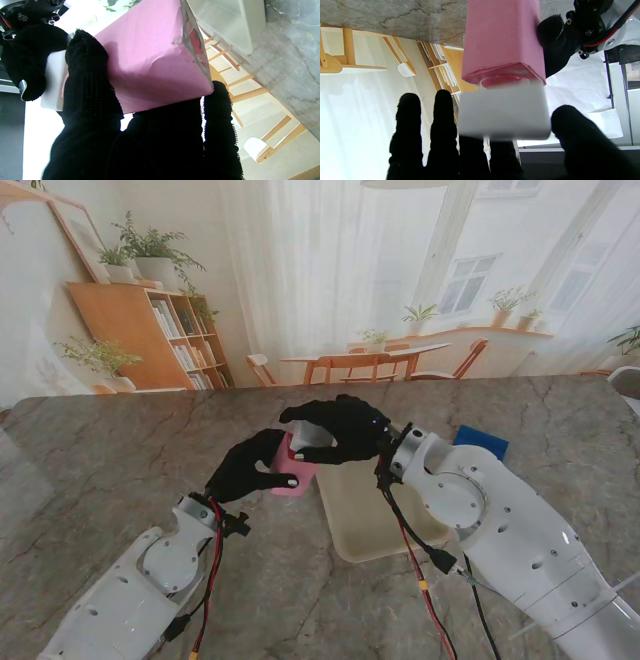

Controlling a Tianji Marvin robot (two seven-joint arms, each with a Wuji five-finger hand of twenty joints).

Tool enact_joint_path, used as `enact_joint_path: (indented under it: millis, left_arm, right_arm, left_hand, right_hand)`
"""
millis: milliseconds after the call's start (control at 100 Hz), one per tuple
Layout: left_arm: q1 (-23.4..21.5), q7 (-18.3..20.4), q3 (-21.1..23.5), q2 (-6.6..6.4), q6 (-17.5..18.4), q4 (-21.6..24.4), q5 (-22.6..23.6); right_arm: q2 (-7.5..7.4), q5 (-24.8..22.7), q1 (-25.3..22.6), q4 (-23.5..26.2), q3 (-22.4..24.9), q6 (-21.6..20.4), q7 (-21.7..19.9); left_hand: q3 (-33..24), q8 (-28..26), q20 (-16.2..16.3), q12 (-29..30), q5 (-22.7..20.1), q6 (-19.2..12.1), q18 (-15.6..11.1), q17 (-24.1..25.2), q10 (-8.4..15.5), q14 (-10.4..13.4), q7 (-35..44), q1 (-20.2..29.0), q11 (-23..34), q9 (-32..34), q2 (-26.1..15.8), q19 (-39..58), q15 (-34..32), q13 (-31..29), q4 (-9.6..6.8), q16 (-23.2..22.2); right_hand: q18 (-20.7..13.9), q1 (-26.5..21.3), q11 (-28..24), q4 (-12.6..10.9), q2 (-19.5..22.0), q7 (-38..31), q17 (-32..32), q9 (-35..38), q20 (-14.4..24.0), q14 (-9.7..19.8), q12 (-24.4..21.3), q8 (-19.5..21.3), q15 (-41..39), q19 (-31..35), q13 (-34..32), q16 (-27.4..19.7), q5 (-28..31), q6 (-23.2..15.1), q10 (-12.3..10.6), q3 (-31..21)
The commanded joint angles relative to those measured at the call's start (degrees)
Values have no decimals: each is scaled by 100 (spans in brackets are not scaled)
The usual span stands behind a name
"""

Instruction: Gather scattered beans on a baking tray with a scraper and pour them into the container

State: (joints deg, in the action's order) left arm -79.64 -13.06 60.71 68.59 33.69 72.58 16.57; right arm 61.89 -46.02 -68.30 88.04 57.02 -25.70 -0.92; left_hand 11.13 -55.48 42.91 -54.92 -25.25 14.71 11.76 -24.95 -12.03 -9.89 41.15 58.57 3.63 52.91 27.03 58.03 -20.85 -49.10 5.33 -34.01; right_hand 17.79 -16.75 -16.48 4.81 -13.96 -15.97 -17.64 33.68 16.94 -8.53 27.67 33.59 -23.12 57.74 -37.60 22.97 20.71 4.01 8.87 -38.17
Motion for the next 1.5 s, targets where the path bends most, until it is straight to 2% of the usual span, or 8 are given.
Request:
enact_joint_path:
  millis: [0,140,220,340,550,810,1120,1490]
  left_arm:
    - [15,-38,-7,50,33,54,-18]
    - [15,-76,-7,63,76,39,-25]
    - [20,-92,-10,72,116,20,-44]
    - [22,-97,-13,76,153,9,-56]
    - [25,-61,-10,53,176,4,8]
    - [76,-42,-33,41,409,-76,91]
    - [105,-145,-59,66,494,-129,171]
    - [82,-208,-44,67,463,-96,252]
  right_arm:
    - [-22,-84,-28,30,-19,26,-61]
    - [21,-105,13,-47,-82,76,146]
    - [31,-195,40,-47,-112,152,248]
    - [57,-253,95,-80,-162,215,385]
    - [77,-325,186,-105,-193,57,547]
    - [50,-220,362,-168,-139,-495,364]
    - [44,1012,445,-236,-112,-499,-457]
    - [-87,1564,746,-201,-300,-715,-1243]
  left_hand:
    - [-1179,-356,-81,-438,-328,-1344,-246,-50,1343,480,1043,1526,939,716,-1082,73,-125,-195,-323,-66]
    - [-1171,-358,-82,-437,-327,-1352,-259,-57,1356,490,1046,1515,938,715,-1080,72,-126,-198,-319,-67]
    - [-1170,-357,-84,-434,-335,-1369,-255,-63,1365,494,1050,1516,938,722,-1071,71,-126,-206,-320,-66]
    - [-1171,-354,-85,-432,-341,-1374,-259,-78,1368,499,1053,1514,939,729,-1065,72,-123,-212,-322,-64]
    - [-1175,-352,-90,-430,-355,-1396,-268,-75,1383,509,1063,1515,937,730,-1057,61,-111,-213,-324,-59]
    - [-1186,-317,-167,-356,-408,-1615,-448,-146,1532,641,1125,1474,895,771,-998,-63,1,-265,-319,11]
    - [-1328,-240,-345,-198,-351,-1808,-658,-229,1721,786,1280,1539,799,703,-876,-376,209,-237,-292,-142]
    - [-1501,-146,-406,-93,-322,-1933,-763,-275,1807,850,1435,1532,792,672,-792,-515,421,-276,-235,-363]
  right_hand:
    - [110,63,148,-199,139,156,84,-150,45,-79,-88,130,91,-77,145,-64,-164,176,68,98]
    - [-4,-655,61,-231,388,191,-4,65,32,66,-74,183,22,-16,18,-62,30,283,-151,15]
    - [-276,-1425,-176,-160,678,101,-279,345,23,364,-107,245,-170,232,-258,-89,231,137,-511,-17]
    - [-495,-2057,-365,-90,764,-56,-534,547,23,595,-239,251,-276,357,-498,-198,350,33,-739,-314]
    - [-1036,-2931,-655,-66,338,-452,-1002,772,7,971,-481,58,-478,527,-982,-307,440,-124,-869,-1229]
    - [-1240,-2996,-816,-30,239,-974,-1078,690,-79,1127,-601,-200,-418,465,-1021,-400,176,-281,-1029,-1447]
    - [-1120,-2800,-693,-30,63,-1180,-835,810,-100,1078,-677,-434,-279,386,-967,-419,235,-458,-1110,-1701]
    - [-975,-2550,-473,-40,-199,-1223,-532,957,-98,1107,-633,-536,-79,266,-881,-401,374,-712,-1250,-2076]
